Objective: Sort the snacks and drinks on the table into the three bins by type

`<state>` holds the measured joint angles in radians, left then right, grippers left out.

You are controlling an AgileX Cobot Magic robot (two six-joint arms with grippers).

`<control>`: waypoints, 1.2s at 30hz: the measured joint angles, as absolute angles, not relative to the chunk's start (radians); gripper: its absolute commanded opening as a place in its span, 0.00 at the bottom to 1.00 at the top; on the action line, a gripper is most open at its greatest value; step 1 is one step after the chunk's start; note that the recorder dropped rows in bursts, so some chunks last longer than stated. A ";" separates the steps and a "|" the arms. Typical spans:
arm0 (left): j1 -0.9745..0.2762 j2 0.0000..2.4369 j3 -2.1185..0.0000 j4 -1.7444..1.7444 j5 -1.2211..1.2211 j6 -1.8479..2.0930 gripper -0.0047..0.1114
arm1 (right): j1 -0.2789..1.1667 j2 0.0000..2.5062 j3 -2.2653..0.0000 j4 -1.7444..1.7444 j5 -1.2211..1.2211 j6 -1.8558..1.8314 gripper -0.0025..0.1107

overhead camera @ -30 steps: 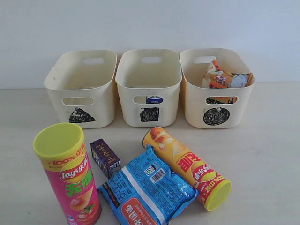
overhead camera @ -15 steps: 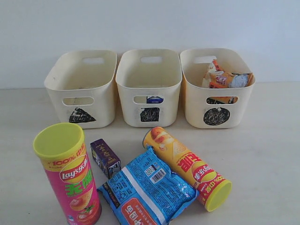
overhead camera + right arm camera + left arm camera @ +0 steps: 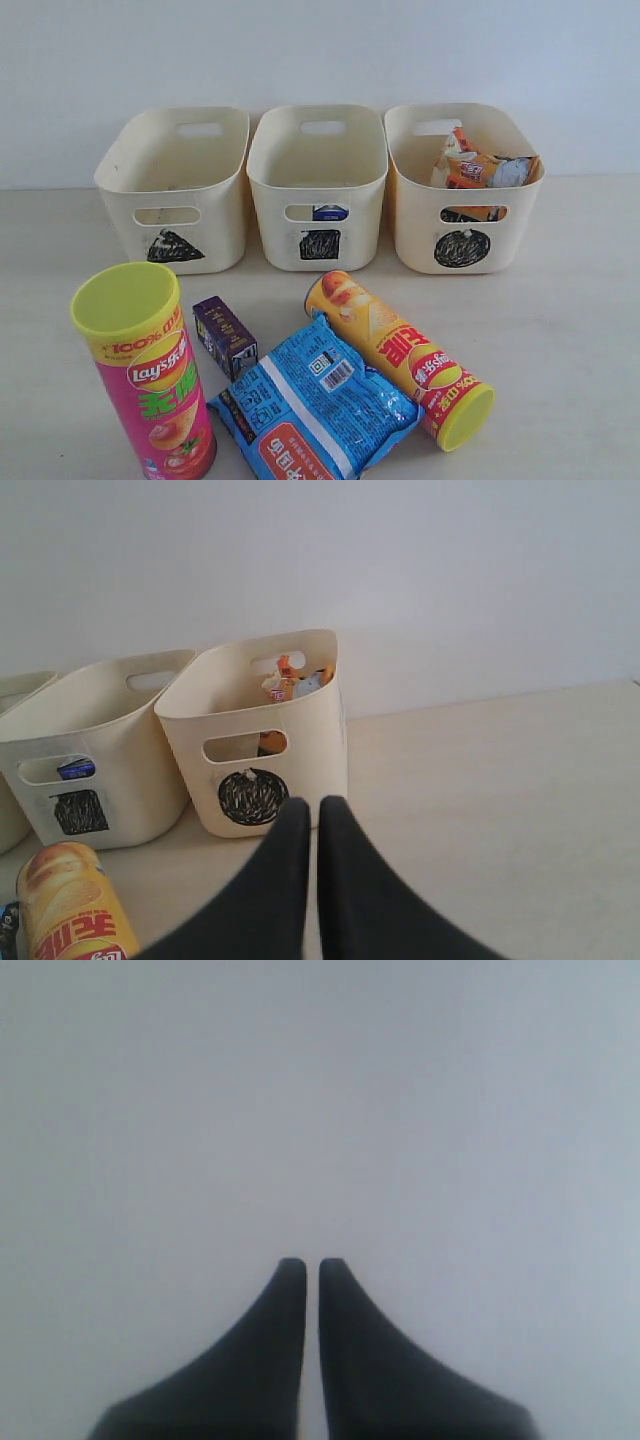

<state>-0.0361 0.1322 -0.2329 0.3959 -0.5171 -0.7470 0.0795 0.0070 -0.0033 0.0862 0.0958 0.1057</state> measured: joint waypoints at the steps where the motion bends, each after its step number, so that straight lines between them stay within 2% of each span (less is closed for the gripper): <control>1: -0.036 0.170 -0.261 0.538 -0.492 -0.860 0.07 | 0.079 0.007 -0.003 0.086 0.096 0.106 0.02; 5: -0.036 0.346 -0.315 1.075 -0.468 -1.303 0.07 | 0.079 0.007 -0.003 0.086 0.096 0.106 0.02; 8: -0.036 0.502 -0.348 1.327 -0.508 -1.508 0.07 | 0.079 0.007 -0.003 0.086 0.098 0.106 0.02; 14: -0.036 0.788 -0.502 1.454 -0.512 -1.605 0.07 | 0.079 0.007 -0.003 0.086 0.098 0.106 0.02; 20: -0.036 0.975 -0.697 1.593 -0.203 -1.650 0.07 | 0.079 0.007 -0.003 0.086 0.098 0.106 0.02; 26: -0.034 1.066 -0.728 1.731 0.073 -1.606 0.07 | 0.079 0.007 -0.003 0.086 0.098 0.106 0.02; 30: -0.034 1.129 -0.776 1.468 0.302 -1.223 0.07 | 0.079 0.007 -0.003 0.086 0.098 0.106 0.02; 33: -0.031 1.211 -0.901 1.021 0.528 -0.731 0.07 | 0.079 0.007 -0.003 0.086 0.098 0.106 0.02; 34: -0.031 1.265 -0.983 0.670 0.629 -0.383 0.07 | 0.079 0.007 -0.003 0.086 0.098 0.106 0.02; 35: -0.034 1.279 -1.008 0.526 0.654 -0.276 0.07 | 0.079 0.007 -0.003 0.086 0.098 0.106 0.02; 36: -0.047 1.314 -1.055 0.185 0.745 0.087 0.07 | 0.079 0.007 -0.003 0.086 0.098 0.106 0.02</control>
